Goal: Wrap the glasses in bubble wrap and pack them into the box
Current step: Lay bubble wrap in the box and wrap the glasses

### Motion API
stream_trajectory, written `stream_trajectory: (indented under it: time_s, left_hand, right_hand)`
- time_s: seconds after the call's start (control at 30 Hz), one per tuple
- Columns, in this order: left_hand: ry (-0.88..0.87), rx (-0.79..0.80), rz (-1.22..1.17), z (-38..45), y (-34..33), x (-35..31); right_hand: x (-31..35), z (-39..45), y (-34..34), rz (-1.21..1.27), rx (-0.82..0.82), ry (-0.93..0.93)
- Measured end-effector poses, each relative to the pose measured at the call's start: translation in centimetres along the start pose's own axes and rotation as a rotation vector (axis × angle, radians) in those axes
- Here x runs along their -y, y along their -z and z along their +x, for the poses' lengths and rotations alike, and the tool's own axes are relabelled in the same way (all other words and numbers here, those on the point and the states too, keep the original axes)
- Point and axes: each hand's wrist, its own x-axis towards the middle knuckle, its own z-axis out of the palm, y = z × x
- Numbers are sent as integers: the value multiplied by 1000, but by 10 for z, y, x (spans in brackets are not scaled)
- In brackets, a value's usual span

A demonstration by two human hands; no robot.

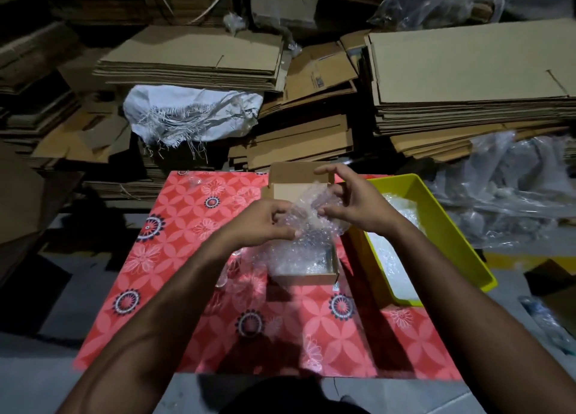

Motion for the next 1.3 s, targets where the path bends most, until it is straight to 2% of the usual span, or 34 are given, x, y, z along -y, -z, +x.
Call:
stream_trajectory:
  time_s: [0.1,0.13,0.23,0.3,0.5,0.7,0.83,0.93,1.0,1.1,1.13,1.2,1.27,1.3]
  left_hand:
    - [15,-155,-228,-2,-16,3]
    - [18,-202,-300,-5,-21,4]
    - [82,-285,-481,-12,-34,7]
    - [112,-316,-556,-14,-39,5]
    - [91,-314,-605,-18,-39,8]
    - [78,-382,-727,-15,-30,7]
    - [109,-426,-862,-12,-32,3]
    - [206,-335,-981,-12,-34,3]
    - [292,-251,-966,-14,-35,6]
    - [271,-230,-788,-13,-38,15]
    - [275,-256,-742,-12,-38,19]
    - [279,-310,-683,-11,-39,25]
    - [258,-338,-659,-12,-39,28]
    - [254,-351,-648,-12,-40,29]
  right_hand:
    - [-8,-4,-3,166,-229,-78]
    - [-12,-9,-5,252,-238,-139]
    - [-30,-30,-21,237,-56,-290]
    - [-30,-42,-35,212,7,-262]
    - [-33,-39,-35,313,-224,-177]
    - [-27,-36,-32,532,-256,-153]
    - [-27,-32,-34,447,-278,-105]
    - [-29,-31,-35,364,-295,-65]
    - [-30,-32,-34,276,-288,-33]
    - [-34,-32,-37,218,-319,-44]
    - [-37,-30,-37,261,-338,-84]
    - [-44,-30,-38,511,-345,-230]
    - [-50,-35,-36,722,-259,-400]
    - [-51,-39,-35,706,-178,-468]
